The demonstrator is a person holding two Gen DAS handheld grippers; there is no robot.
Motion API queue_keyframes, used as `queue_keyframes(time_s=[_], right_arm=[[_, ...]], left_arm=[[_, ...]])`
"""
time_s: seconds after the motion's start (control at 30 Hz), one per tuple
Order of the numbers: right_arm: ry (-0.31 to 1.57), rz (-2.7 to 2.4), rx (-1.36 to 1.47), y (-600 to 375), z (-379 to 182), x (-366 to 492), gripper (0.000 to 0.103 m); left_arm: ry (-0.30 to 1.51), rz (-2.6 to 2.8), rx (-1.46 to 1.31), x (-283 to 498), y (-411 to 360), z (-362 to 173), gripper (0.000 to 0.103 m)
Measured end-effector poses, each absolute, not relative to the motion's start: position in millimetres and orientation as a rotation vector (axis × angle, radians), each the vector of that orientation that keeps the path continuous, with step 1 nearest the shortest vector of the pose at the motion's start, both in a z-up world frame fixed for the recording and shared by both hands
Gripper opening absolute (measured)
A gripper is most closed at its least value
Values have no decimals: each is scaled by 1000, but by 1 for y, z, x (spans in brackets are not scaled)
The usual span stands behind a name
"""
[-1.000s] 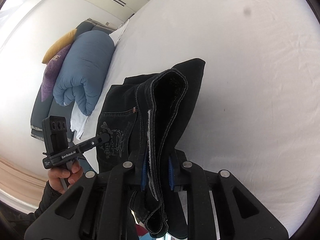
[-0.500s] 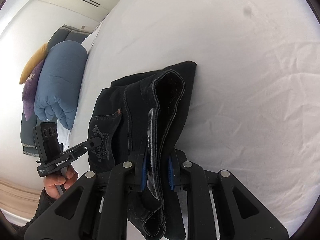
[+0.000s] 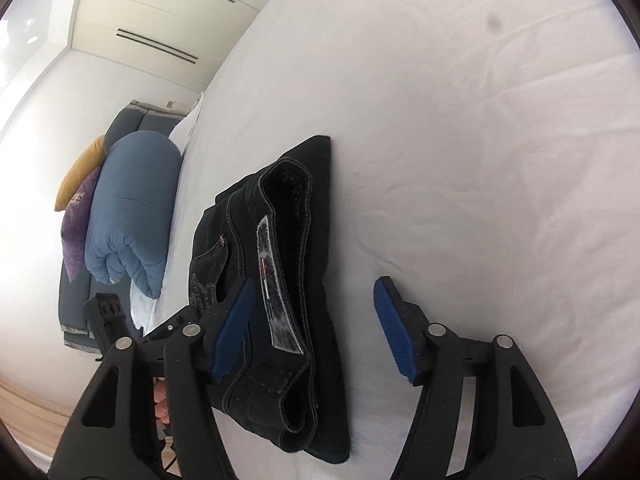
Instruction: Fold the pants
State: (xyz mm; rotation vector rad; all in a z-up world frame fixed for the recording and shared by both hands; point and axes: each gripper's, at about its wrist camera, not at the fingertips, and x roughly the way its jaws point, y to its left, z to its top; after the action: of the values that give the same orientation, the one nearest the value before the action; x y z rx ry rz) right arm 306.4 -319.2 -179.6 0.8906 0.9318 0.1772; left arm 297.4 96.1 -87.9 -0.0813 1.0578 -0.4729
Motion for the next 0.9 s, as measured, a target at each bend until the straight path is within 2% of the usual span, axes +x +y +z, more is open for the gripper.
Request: queue_keyframes(time_s=[0.03, 0.07, 0.1, 0.3, 0.47, 0.53, 0.57, 0.77, 0.9], right_arm=[[920, 143, 874, -320, -174, 295, 69], [909, 101, 846, -319, -167, 284, 71], [895, 60, 807, -317, -160, 272, 71], [776, -108, 519, -270, -100, 203, 71], [584, -239, 263, -207, -41, 142, 72], [492, -261, 184, -182, -14, 123, 83], [460, -272, 163, -175, -3, 115, 85], [312, -270, 131, -141, 57, 67, 91], [290, -227, 136, -123, 85, 51, 94]], left_arm=[[1013, -449, -65, 284, 99, -80, 80], [940, -413, -34, 265, 103, -69, 97], [880, -385, -10, 250, 105, -61, 103], [651, -270, 96, 174, 99, -16, 103], [442, -95, 163, 121, 96, 38, 103], [364, -58, 173, 96, 106, 67, 103], [331, -68, 170, 84, 108, 80, 103], [308, -102, 140, 48, 111, 137, 103], [382, -106, 154, 45, 108, 155, 103]])
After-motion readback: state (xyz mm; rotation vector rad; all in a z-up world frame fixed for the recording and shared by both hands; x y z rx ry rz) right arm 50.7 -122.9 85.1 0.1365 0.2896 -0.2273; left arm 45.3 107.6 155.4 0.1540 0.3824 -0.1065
